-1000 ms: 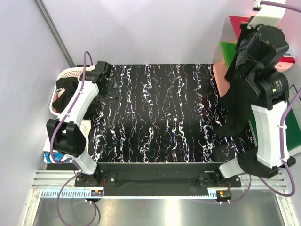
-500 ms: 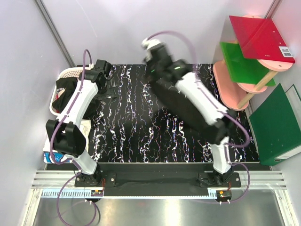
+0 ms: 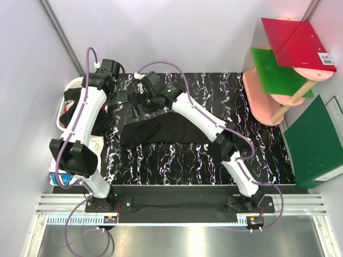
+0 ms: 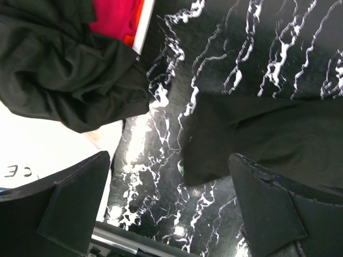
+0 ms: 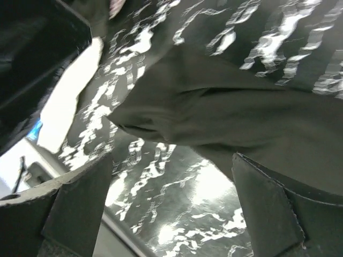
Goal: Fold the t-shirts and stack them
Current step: Move the tshirt to the center of the board, then flatten out the tshirt
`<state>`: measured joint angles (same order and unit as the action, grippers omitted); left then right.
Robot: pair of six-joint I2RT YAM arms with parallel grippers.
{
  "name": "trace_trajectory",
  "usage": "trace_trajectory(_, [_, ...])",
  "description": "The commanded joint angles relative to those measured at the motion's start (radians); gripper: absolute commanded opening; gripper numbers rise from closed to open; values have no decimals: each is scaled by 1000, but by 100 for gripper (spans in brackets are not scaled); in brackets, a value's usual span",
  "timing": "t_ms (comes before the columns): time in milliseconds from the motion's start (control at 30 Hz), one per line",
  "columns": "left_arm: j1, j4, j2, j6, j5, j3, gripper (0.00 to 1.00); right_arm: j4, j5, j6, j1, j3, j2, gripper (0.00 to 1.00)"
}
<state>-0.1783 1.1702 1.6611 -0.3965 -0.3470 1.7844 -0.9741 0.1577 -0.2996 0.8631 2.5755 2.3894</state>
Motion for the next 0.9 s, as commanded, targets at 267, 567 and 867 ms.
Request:
trace_trajectory(267, [-102,-92,127,22,325,-65,99,26,-547,-1,-134,-469,-427,100])
trace_trajectory(567, [-196,-89,409,28,491,35,99,72,-445,-102,-249,-744,-550,100])
trace_trajectory(867, [-236,-115,540,-30,493,216,99,77,-411,-95,-256,-819,-573,100])
